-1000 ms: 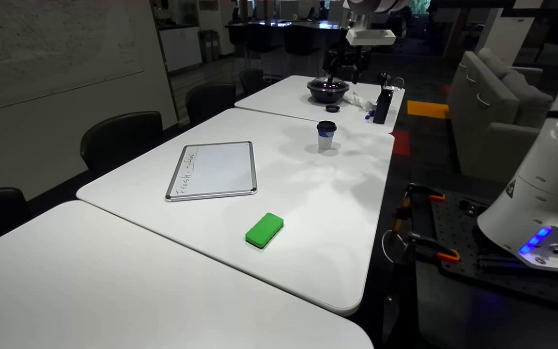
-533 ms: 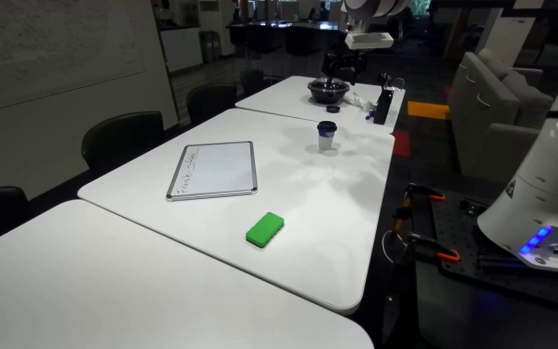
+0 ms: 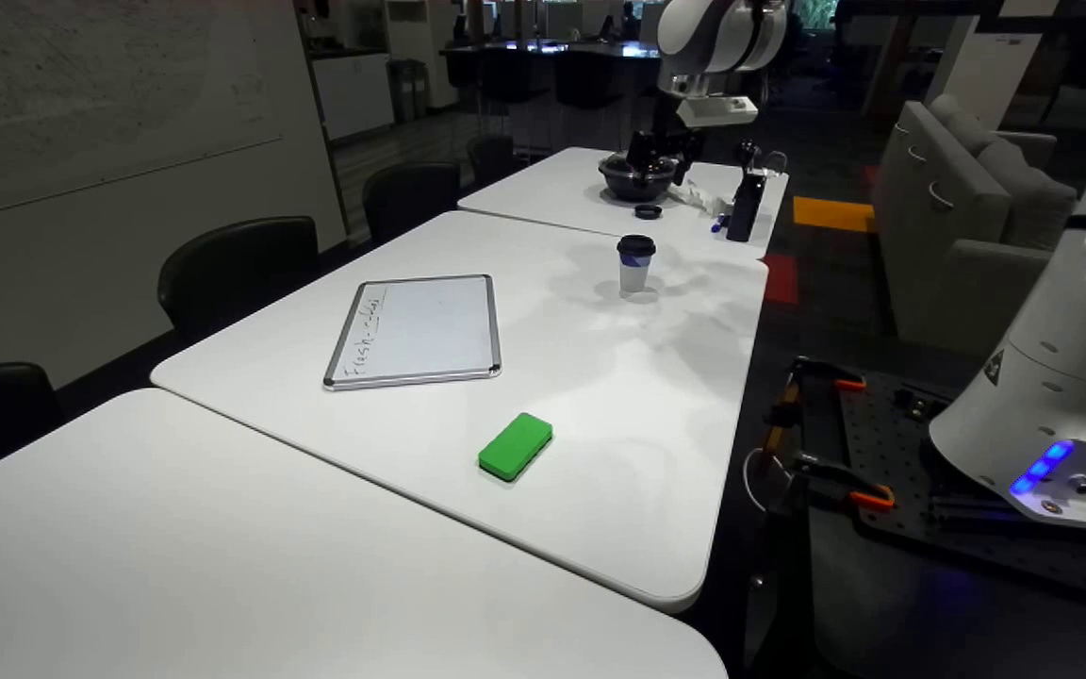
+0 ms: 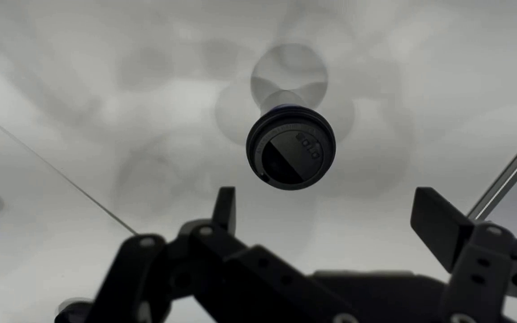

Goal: Remove the black lid from the white and blue coffee cup

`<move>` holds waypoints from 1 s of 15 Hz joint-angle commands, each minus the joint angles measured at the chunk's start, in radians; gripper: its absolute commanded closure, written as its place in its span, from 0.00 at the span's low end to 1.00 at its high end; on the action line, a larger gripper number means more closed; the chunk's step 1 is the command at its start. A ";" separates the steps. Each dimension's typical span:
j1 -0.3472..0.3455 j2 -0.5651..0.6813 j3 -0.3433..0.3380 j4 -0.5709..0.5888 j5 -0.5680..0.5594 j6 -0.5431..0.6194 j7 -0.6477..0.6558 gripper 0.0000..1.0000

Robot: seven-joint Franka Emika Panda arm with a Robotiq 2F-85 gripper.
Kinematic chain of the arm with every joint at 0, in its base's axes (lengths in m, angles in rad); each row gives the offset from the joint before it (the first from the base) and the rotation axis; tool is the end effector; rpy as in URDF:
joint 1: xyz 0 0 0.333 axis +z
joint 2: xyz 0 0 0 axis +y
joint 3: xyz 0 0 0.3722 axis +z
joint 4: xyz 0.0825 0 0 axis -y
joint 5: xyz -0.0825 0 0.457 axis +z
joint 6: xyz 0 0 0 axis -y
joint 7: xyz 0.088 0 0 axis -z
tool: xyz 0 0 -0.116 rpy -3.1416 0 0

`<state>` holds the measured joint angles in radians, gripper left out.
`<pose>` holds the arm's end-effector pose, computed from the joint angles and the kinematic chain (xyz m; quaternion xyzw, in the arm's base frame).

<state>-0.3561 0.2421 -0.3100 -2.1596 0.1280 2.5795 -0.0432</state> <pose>0.5087 -0.3979 0.3014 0.9335 -0.3456 0.0910 0.0304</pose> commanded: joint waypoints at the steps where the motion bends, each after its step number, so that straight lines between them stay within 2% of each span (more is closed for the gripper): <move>1: -0.045 0.106 0.026 0.085 0.050 0.009 -0.087 0.00; 8: -0.061 0.264 0.044 0.216 0.021 -0.020 -0.060 0.00; 9: -0.056 0.232 0.036 0.167 0.012 -0.001 -0.055 0.00; 15: -0.058 0.250 0.038 0.177 0.011 -0.001 -0.055 0.00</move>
<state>-0.4022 0.4939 -0.2837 -1.9836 0.1509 2.5796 -0.1070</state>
